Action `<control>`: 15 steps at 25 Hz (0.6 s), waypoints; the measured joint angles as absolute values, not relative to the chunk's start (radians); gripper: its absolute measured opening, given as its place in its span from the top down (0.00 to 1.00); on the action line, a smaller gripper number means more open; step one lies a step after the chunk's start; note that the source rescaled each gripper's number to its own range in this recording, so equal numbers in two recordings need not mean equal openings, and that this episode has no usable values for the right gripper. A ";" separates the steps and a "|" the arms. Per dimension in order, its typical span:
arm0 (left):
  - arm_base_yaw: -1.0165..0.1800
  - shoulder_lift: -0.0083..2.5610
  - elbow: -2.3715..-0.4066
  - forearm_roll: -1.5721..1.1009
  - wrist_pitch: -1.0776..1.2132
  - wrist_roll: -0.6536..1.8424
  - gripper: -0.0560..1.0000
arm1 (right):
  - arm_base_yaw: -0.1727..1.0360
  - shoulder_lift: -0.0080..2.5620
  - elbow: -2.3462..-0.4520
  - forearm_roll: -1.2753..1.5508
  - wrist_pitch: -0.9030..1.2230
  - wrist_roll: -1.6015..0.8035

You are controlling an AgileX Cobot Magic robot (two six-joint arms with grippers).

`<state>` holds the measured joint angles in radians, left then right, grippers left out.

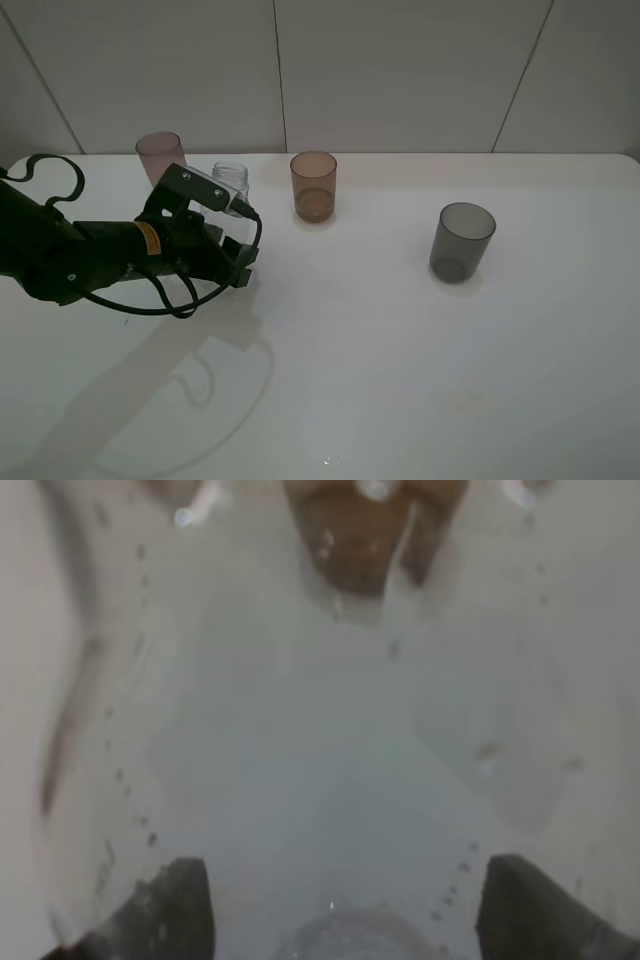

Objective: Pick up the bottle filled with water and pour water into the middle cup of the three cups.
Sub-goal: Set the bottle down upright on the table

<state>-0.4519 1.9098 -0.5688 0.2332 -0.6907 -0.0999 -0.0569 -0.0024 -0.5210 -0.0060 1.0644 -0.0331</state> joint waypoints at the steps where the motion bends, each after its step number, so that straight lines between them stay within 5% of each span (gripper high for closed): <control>1: -0.452 1.919 -0.558 0.229 -0.706 -0.100 0.94 | -0.057 -0.002 -0.521 -0.006 1.064 -0.033; 11: -0.452 1.935 -0.529 0.212 -0.781 -0.092 0.92 | -0.057 -0.002 -0.521 -0.006 1.064 -0.033; 12: -0.452 1.935 -0.529 0.212 -0.781 -0.092 0.82 | -0.057 -0.002 -0.521 -0.006 1.064 -0.033; 14: -0.452 1.935 -0.529 0.209 -0.783 -0.089 0.33 | -0.057 -0.002 -0.521 -0.006 1.064 -0.033; 15: -0.452 1.935 -0.529 0.209 -0.783 -0.086 0.17 | -0.057 -0.002 -0.521 -0.006 1.064 -0.033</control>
